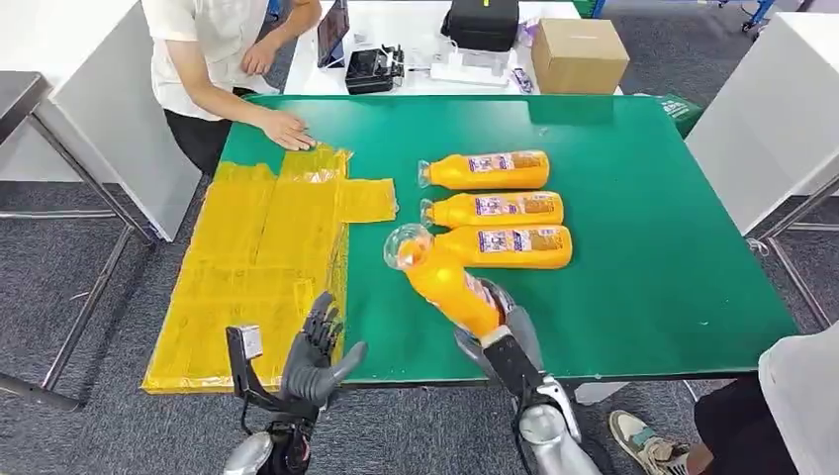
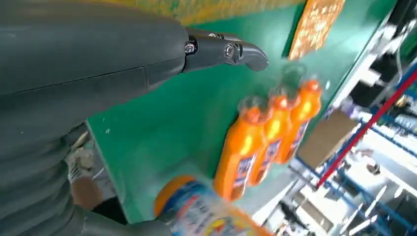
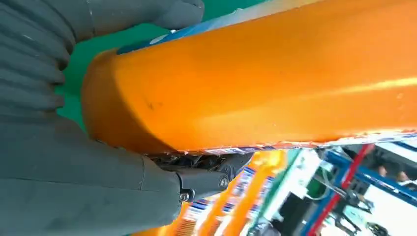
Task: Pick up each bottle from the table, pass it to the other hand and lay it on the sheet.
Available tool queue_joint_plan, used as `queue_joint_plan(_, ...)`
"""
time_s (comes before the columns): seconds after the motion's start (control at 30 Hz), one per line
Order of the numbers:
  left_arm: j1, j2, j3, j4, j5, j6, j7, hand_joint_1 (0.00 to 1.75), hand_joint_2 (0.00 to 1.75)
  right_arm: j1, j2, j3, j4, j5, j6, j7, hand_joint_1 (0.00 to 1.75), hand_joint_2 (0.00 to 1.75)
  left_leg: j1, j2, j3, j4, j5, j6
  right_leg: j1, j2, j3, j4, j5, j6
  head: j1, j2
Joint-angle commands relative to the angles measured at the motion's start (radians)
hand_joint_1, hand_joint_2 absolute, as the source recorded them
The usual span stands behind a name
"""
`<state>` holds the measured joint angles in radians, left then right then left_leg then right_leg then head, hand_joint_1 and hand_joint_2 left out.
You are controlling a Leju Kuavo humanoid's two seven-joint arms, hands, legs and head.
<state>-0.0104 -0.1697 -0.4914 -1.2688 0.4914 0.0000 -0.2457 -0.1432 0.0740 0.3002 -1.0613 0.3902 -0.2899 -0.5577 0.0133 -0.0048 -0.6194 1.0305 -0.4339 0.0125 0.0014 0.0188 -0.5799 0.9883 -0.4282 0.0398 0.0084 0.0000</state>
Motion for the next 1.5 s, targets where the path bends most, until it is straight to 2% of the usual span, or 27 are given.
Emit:
queue_joint_plan(0.03,-0.034,0.049,-0.053,0.047,0.004,-0.003,0.008,0.00,1.75,-0.033,0.005,0.043,0.004,-0.021,-0.014,-0.009,1.75,1.75,-0.001,0.000,0.002,-0.001,0.000,0.000,-0.001,-0.002,0.001,0.000,-0.001,0.000,0.000,0.000)
queue_joint_plan(0.1,-0.042,0.060,-0.076,0.035,-0.013,-0.033,0.002,0.00,1.75,-0.050,0.006,0.057,0.037,-0.019,0.005,-0.006,1.75,1.75,-0.002,0.000,-0.001,-0.001,0.000,0.000,-0.001,-0.001,-0.001,0.000,0.000,0.000,0.000,0.000)
queue_joint_plan(0.2,-0.046,0.071,-0.107,-0.021,-0.076,-0.086,-0.009,0.00,1.75,-0.141,0.024,0.127,0.202,0.032,0.079,0.042,1.75,1.75,-0.001,0.002,-0.002,-0.001,0.000,0.000,-0.001,0.000,-0.003,0.000,0.000,0.000,-0.001,0.000)
queue_joint_plan(0.3,-0.054,0.057,-0.102,-0.018,-0.074,-0.102,0.044,0.00,1.75,-0.220,0.061,0.191,0.324,0.083,0.088,0.044,1.75,1.75,-0.002,0.004,-0.002,-0.001,0.000,0.000,-0.002,0.002,-0.003,0.000,0.001,-0.001,0.000,0.000)
queue_joint_plan(0.43,-0.066,0.053,-0.103,-0.003,-0.046,-0.105,0.056,0.00,1.75,-0.278,0.087,0.270,0.382,0.138,0.117,0.094,1.75,1.75,-0.001,0.003,-0.003,-0.001,0.000,-0.001,-0.001,0.001,-0.005,0.000,0.001,-0.001,0.000,0.000)
queue_joint_plan(0.63,-0.085,0.044,-0.079,-0.004,-0.037,-0.102,0.041,0.00,1.75,-0.298,0.120,0.345,0.438,0.203,0.121,0.137,1.75,1.75,-0.001,0.001,-0.002,-0.001,0.001,0.000,-0.001,-0.001,-0.003,0.000,0.000,0.000,0.000,0.000)
queue_joint_plan(0.83,-0.105,0.005,-0.036,0.026,0.005,-0.081,0.053,0.00,1.75,-0.298,0.135,0.427,0.423,0.301,0.027,0.157,1.75,1.75,-0.001,-0.001,-0.006,0.000,0.001,0.000,-0.001,-0.003,-0.007,0.000,0.000,0.000,0.000,0.000)
queue_joint_plan(0.93,-0.107,-0.026,0.005,0.021,0.028,-0.029,0.021,0.00,1.75,-0.278,0.139,0.458,0.402,0.305,0.037,0.157,1.75,1.75,-0.002,-0.001,-0.004,-0.001,0.001,0.000,-0.002,-0.004,-0.005,0.000,-0.001,-0.001,0.000,0.000)
queue_joint_plan(1.23,-0.125,-0.034,0.015,0.011,0.066,-0.017,0.023,0.00,1.75,-0.275,0.151,0.509,0.418,0.306,0.066,0.142,1.75,1.75,-0.001,-0.001,-0.007,-0.001,0.001,0.000,-0.002,-0.003,-0.008,0.000,0.000,0.000,-0.002,0.000)
queue_joint_plan(1.37,-0.127,-0.041,0.021,-0.013,0.137,-0.059,0.000,0.00,1.75,-0.268,0.160,0.544,0.417,0.267,0.115,0.096,1.75,1.75,-0.002,-0.002,-0.006,-0.001,0.001,0.000,-0.002,-0.006,-0.007,0.001,-0.001,-0.001,-0.001,0.000)
queue_joint_plan(1.5,-0.130,-0.039,-0.006,-0.050,0.162,-0.109,0.008,0.00,1.75,-0.272,0.168,0.562,0.421,0.257,0.124,0.095,1.75,1.75,0.000,-0.002,-0.008,0.000,0.001,0.000,-0.001,-0.005,-0.009,0.001,-0.001,-0.001,-0.002,0.000)
